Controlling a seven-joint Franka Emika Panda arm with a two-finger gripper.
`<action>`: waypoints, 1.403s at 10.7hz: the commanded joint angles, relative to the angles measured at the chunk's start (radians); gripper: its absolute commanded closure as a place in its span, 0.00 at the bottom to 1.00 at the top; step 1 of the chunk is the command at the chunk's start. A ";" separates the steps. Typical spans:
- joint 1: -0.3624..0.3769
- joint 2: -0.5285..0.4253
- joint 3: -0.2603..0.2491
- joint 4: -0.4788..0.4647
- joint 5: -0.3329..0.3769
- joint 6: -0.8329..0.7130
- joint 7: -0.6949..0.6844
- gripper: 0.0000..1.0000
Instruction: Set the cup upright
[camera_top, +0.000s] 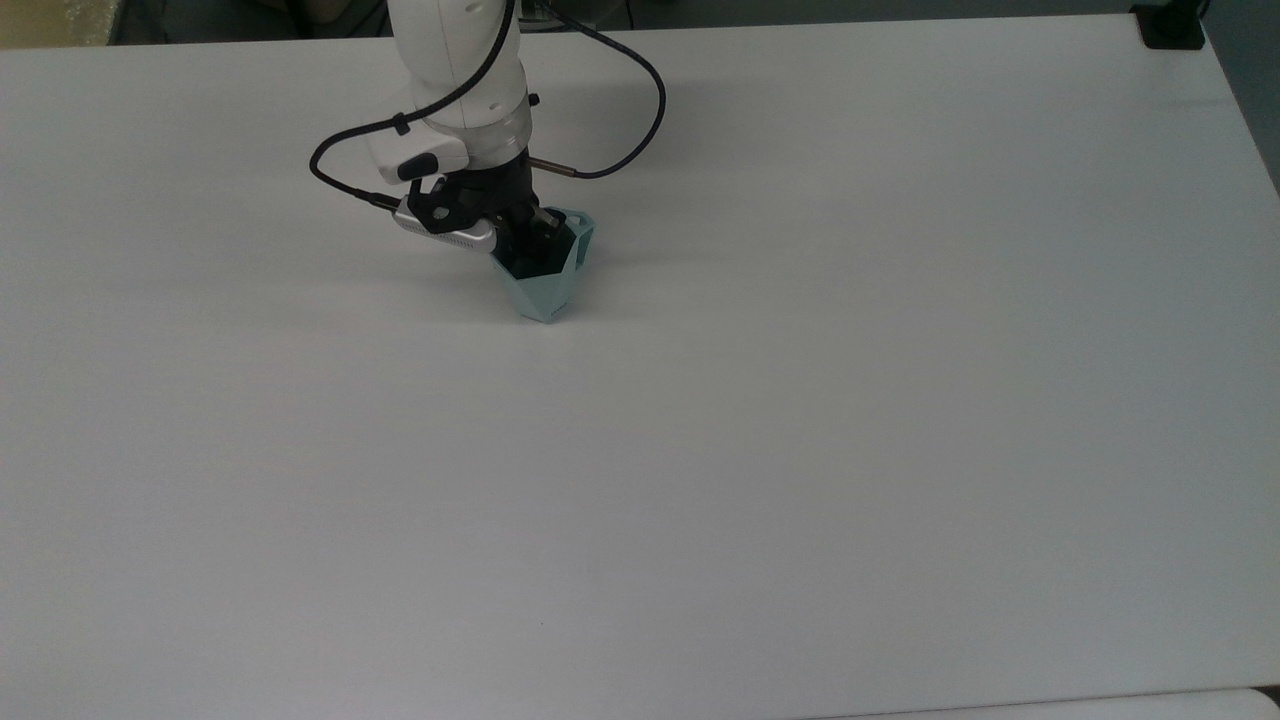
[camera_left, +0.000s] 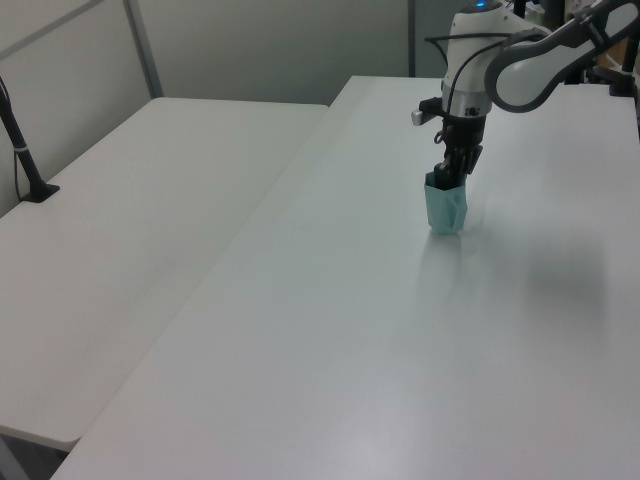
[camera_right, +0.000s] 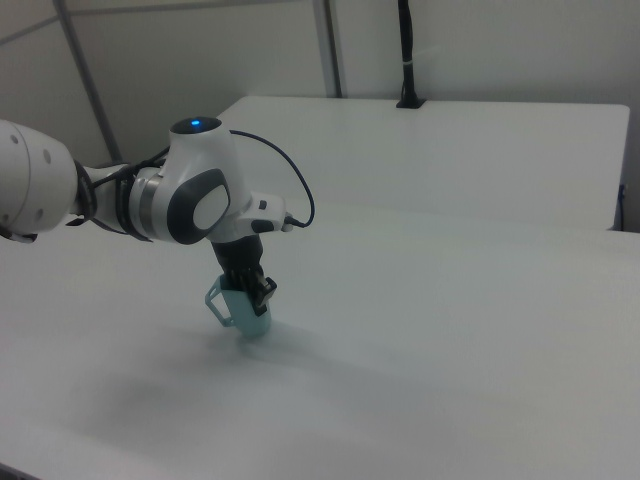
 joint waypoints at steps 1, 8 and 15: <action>0.001 0.001 -0.001 -0.007 0.027 0.018 -0.013 0.91; 0.001 -0.066 -0.002 0.143 0.025 -0.158 -0.020 0.00; -0.068 -0.198 -0.018 0.417 0.012 -0.611 -0.351 0.00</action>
